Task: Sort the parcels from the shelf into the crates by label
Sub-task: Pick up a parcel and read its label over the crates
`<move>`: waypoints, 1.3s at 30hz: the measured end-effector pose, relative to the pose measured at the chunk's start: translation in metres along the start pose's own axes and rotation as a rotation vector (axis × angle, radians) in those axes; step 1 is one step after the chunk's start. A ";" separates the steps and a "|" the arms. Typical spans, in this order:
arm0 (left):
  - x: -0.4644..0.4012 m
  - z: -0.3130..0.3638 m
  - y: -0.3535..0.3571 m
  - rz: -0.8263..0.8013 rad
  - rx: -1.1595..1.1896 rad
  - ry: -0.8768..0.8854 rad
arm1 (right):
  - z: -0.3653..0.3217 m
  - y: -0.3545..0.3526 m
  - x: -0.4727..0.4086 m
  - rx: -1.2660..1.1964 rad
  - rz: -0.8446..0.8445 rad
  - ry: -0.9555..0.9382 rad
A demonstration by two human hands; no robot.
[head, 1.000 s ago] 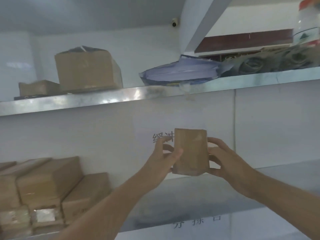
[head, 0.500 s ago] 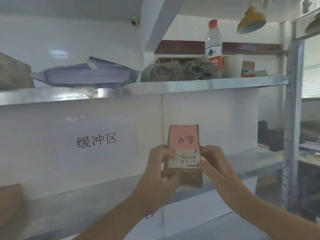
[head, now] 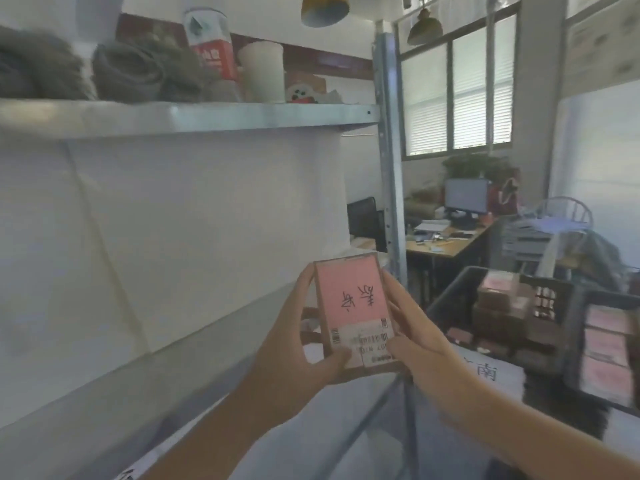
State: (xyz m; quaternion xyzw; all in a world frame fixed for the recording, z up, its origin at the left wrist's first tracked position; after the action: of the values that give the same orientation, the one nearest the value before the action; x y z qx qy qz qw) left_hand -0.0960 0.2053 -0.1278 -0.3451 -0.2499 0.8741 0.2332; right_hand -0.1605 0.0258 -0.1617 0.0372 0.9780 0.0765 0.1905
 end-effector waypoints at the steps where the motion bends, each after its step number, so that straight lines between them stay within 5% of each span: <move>1: -0.010 -0.003 0.014 -0.029 0.026 0.026 | 0.003 -0.015 0.005 -0.003 0.045 0.016; 20: -0.182 0.023 0.316 -0.585 0.280 0.271 | 0.004 -0.276 0.078 0.247 0.684 0.102; 31: -0.247 0.088 0.514 -0.798 0.326 0.208 | 0.007 -0.475 0.123 0.190 0.857 0.194; 39: -0.283 0.084 0.578 -0.909 0.378 0.001 | 0.032 -0.541 0.100 0.369 0.898 0.373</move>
State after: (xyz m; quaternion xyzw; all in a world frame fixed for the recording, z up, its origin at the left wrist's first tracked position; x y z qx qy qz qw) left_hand -0.1078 -0.4251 -0.2827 -0.1531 -0.2119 0.7138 0.6498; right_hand -0.2645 -0.4929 -0.3159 0.4716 0.8803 -0.0176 -0.0481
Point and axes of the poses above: each hand's wrist, its own x-axis away from the middle knuckle, its own y-axis out of the palm, z = x × y, the point moved 3 cm from there along -x, towards the middle knuckle, and after that the axes turned 8 degrees about -x, right-handed, at the moved point
